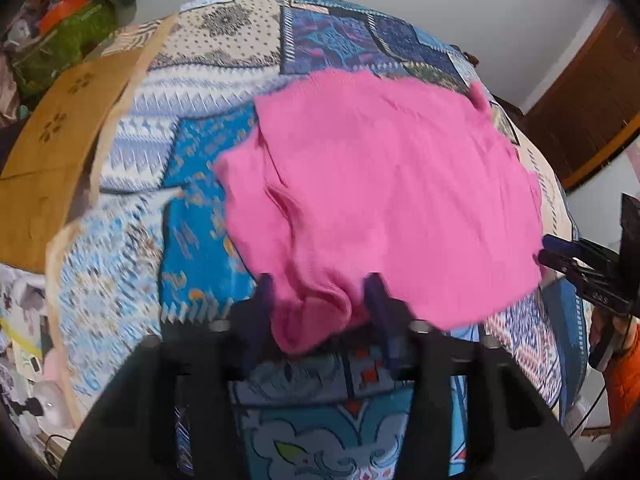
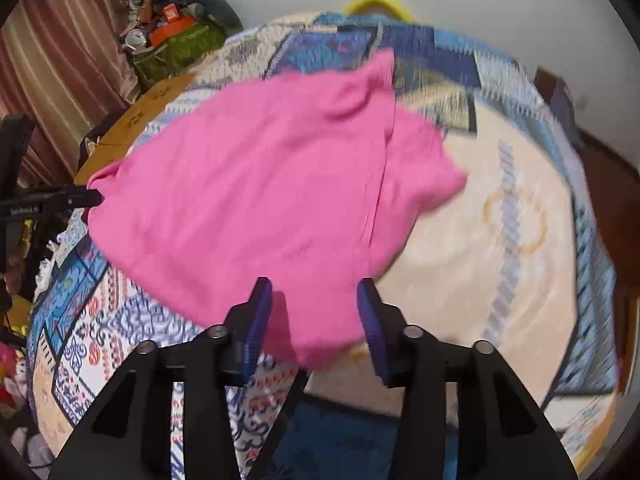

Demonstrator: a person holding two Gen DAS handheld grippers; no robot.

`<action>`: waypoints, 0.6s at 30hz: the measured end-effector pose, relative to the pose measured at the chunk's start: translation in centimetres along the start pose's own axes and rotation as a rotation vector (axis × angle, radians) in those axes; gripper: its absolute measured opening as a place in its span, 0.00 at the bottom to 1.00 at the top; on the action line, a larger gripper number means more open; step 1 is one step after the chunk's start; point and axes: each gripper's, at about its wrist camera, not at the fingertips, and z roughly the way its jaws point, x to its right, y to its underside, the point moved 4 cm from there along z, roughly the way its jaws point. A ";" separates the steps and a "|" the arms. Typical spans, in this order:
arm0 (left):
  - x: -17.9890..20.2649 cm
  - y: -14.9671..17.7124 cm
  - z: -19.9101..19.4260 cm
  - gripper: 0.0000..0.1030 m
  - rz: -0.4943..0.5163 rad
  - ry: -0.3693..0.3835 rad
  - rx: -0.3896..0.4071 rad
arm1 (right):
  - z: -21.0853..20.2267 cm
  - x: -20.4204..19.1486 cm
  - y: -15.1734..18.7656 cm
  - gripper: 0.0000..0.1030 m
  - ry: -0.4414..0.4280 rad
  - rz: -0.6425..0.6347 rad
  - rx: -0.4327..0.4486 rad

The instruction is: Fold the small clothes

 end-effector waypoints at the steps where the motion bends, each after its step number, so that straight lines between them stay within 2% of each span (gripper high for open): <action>1: 0.1 0.3 0.0 0.22 0.000 0.008 0.005 | 0.3 0.0 0.2 0.30 0.001 0.011 -0.007; 2: 0.2 0.6 -0.1 0.17 -0.001 0.017 0.013 | 0.7 0.1 0.4 0.29 -0.003 0.026 -0.010; 4: 0.4 1.0 -0.7 0.08 -0.002 0.024 0.046 | 1.1 0.1 0.6 0.19 -0.017 0.044 -0.013; 6: 0.4 1.2 -1.7 0.05 0.001 0.030 0.078 | 0.9 0.0 0.6 0.09 -0.022 0.063 0.007; 8: 0.3 1.5 -3.0 0.03 0.009 0.035 0.103 | 0.2 -0.1 0.6 0.05 -0.036 0.079 0.024; 13: -0.5 2.6 -5.4 0.03 0.010 0.039 0.131 | -2.3 -0.5 0.8 0.04 -0.057 0.077 0.084; 18: -1.4 4.3 -5.6 0.01 -0.007 0.003 0.097 | -4.4 -1.2 2.0 0.04 -0.054 0.044 0.104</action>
